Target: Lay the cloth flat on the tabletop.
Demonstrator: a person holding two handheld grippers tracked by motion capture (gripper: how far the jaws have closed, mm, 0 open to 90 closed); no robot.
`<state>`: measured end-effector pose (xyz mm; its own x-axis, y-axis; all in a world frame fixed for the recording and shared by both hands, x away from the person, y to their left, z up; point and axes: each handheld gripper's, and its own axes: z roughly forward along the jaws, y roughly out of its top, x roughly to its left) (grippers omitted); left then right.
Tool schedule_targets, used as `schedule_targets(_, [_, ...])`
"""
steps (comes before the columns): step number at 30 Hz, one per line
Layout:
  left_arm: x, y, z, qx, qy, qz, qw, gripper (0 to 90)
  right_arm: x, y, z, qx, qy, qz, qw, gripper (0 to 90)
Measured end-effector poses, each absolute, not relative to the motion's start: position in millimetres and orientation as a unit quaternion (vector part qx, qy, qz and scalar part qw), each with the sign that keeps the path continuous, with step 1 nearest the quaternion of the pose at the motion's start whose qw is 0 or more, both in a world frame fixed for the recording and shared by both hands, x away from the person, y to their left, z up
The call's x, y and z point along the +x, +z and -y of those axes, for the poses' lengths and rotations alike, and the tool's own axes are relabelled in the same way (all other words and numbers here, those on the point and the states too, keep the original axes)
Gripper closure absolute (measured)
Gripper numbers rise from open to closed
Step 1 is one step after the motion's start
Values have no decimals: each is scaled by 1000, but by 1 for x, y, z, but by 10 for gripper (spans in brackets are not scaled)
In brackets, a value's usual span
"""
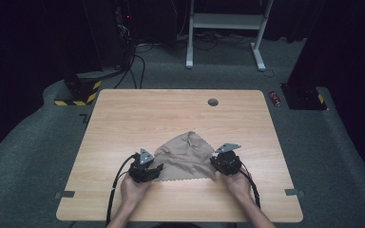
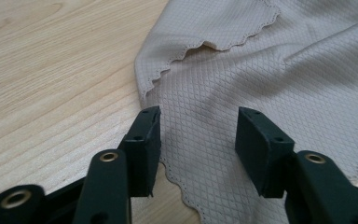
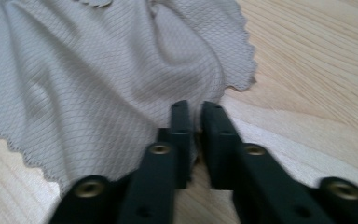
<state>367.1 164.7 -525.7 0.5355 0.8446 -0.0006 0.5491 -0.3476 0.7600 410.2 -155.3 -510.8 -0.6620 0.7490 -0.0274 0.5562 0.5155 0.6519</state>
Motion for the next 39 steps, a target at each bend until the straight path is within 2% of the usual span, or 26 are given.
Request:
schedule_targets(4, [366,-527,-164,794,203,-438,370,456,413,-506,155,374,301,-862,160,897])
schedule_targets(9, [366,-526,-164,799,205,-431,367,454,417,-485,165,380,323,-849,178,897])
schedule_targets(12, [365,-526,-162,797,203,-434,368,455,421,-486,162,380,306,-854,181,892])
schedule_targets(13, [365,-526,-163,797,205,-433,368,457,423,-489,160,383,294,-859,174,882])
schedule_targets(16, [368,-524,-164,794,193,-441,373,470,422,-497,163,395,290,-856,165,772])
schedule_targets(20, [376,-510,-161,794,195,-433,380,477,413,-492,163,386,305,-854,170,761])
schedule_targets(26, [397,-494,-137,812,187,-403,379,478,397,-490,143,338,330,-865,168,761])
schedule_targets(33, [424,-500,-94,844,159,-383,341,462,399,-506,122,332,341,-867,146,743])
schedule_targets(36, [432,-503,-85,842,159,-387,340,465,400,-508,119,330,340,-868,149,739])
schedule_targets(37, [434,-504,-83,840,159,-390,341,472,400,-509,119,329,339,-869,149,739])
schedule_targets(39, [436,-505,-80,840,159,-390,342,557,400,-512,117,326,336,-871,146,739])
